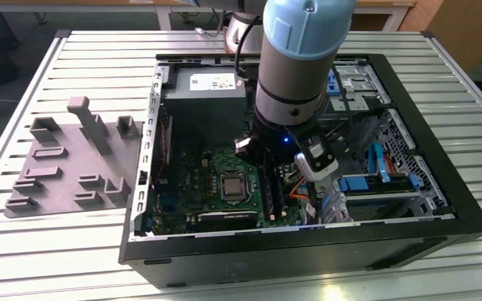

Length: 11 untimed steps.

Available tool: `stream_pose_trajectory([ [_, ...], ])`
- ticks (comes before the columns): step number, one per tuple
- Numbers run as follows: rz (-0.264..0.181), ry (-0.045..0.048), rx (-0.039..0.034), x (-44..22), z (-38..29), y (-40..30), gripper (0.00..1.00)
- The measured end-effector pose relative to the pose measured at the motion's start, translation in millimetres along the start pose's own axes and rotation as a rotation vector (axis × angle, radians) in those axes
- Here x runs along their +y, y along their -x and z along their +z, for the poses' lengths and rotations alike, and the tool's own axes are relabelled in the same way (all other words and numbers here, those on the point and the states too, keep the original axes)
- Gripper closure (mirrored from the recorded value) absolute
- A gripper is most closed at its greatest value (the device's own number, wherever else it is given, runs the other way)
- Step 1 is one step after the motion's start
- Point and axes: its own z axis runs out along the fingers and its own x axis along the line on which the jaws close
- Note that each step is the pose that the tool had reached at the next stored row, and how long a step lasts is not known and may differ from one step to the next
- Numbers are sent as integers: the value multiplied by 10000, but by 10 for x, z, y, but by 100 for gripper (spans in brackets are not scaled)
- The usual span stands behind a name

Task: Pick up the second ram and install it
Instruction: 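Press down the second ram until it locks into place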

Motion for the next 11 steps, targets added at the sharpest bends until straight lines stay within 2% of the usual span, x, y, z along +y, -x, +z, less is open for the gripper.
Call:
stream_pose_trajectory([
  [3,2,-1,10,-3,48,-1,89],
  [5,1,-15,20,-1,46,0,89],
  [7,2,29,3,5,12,2,89],
  [11,1,16,10,12,-158,3,89],
])
